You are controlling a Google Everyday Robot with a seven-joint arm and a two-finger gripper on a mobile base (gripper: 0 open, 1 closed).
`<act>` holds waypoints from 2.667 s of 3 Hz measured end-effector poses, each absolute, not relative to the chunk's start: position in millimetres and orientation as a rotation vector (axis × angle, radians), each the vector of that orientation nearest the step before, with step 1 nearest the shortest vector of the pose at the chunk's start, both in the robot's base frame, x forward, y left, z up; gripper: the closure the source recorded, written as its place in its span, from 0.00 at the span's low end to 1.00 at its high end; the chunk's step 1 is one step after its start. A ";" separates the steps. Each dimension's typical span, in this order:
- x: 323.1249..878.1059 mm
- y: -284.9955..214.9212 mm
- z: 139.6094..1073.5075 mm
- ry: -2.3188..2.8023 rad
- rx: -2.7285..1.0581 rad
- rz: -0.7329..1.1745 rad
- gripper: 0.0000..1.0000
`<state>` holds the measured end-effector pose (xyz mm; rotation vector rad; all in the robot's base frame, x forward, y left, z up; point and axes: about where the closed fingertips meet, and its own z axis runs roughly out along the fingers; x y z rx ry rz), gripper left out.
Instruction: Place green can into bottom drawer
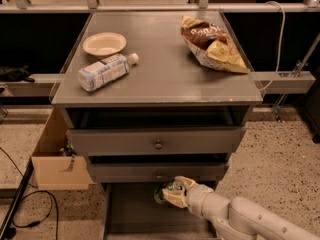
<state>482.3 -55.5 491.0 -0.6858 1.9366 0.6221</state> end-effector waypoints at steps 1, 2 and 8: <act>474.8 -38.1 453.9 1.957 -0.687 0.667 1.00; 469.5 -24.9 412.7 1.985 -0.676 0.708 1.00; 497.3 10.3 266.3 2.056 -0.703 0.764 1.00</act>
Offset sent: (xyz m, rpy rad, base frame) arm -0.0203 0.0451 -0.1338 0.0588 0.1356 0.0318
